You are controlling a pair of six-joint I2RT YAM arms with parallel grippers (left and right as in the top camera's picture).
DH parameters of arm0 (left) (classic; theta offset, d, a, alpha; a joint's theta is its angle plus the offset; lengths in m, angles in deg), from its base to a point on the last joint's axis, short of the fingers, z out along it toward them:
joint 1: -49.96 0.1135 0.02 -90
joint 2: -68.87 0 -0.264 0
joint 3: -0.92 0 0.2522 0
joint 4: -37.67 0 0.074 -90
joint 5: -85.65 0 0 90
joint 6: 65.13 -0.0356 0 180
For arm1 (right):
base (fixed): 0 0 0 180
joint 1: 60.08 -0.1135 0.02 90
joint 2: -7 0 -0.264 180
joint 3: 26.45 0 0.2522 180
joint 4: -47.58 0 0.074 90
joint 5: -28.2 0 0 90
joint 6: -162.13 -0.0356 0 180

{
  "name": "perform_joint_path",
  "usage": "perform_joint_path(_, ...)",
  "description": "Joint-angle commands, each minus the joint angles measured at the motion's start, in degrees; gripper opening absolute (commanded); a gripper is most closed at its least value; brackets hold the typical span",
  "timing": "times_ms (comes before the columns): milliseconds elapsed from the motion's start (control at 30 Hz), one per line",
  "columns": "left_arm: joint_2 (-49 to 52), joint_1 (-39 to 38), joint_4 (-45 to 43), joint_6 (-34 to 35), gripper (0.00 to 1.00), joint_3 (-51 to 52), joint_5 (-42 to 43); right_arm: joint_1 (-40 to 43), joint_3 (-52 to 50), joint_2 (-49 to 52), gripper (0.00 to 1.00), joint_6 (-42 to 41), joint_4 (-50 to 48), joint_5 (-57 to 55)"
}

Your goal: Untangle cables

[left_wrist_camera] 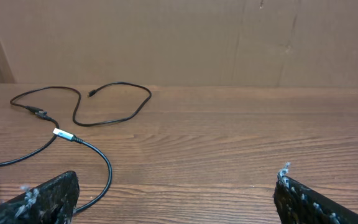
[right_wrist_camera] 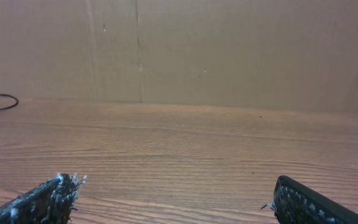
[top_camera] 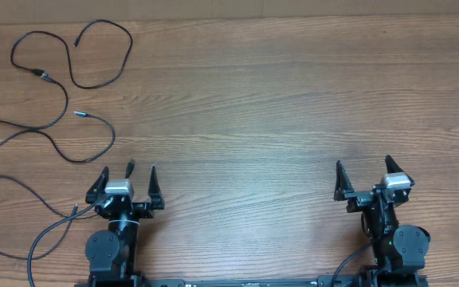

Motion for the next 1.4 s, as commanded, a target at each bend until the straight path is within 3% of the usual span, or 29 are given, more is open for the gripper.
perform_joint_path(0, -0.63, 0.2, 0.11, -1.11, 1.0, 0.26, -0.35, 0.26, -0.59, -0.68, 1.0, 0.04, -0.26, -0.55)
perform_joint_path(1367, -0.59, 0.2, 0.11, -1.11, 0.99, 0.26, -0.37, -0.96, -0.59, -0.68, 1.0, 0.07, -0.24, -0.83)
